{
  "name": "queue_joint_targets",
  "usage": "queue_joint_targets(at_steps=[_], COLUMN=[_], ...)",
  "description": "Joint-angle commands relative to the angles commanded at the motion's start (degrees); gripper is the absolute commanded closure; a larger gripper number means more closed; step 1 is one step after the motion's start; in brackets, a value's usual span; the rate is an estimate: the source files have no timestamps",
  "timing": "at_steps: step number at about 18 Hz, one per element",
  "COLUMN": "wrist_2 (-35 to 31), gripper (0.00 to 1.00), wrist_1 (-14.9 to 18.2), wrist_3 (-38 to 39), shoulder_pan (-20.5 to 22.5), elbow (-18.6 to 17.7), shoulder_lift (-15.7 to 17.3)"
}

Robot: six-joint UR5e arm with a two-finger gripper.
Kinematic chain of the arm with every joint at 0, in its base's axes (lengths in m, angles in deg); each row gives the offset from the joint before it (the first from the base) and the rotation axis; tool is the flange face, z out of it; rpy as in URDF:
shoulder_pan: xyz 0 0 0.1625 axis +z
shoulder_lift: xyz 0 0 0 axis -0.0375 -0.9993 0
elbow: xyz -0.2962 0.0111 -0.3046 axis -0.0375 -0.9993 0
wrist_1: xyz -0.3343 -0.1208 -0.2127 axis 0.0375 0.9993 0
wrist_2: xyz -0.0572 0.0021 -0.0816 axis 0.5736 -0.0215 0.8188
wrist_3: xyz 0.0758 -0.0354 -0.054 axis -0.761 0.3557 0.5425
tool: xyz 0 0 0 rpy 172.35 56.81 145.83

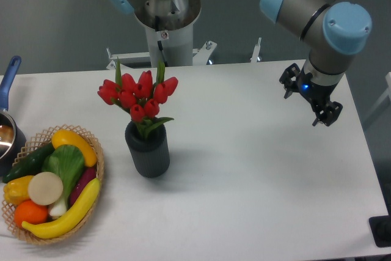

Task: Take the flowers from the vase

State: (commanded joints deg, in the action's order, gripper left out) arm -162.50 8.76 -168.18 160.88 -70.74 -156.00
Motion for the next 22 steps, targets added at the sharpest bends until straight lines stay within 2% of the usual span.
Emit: queue_joint_targets(at_steps=[11,15,18,19,20,22], wrist_2=[0.8,0.9,1.4,2.4,4.2,8.7], gripper=[0.0,0.0,0.0,0.0,0.0,0.0], wrist_1=[-0.9,-1.6,-3.4,-5.9,-7.9,-9.1], wrist_3=[0.0,0.3,0.4,0.0,0.3,0.4], shoulder_pan=[-0.2,-0.3,-0.9,-1.0,-1.1,-1.8], elbow=[1.4,0.5,-3.1,-4.6,-6.2,-9.7], shoulder_lift=[0.3,1.0,3.6,3.9,4.0,5.4])
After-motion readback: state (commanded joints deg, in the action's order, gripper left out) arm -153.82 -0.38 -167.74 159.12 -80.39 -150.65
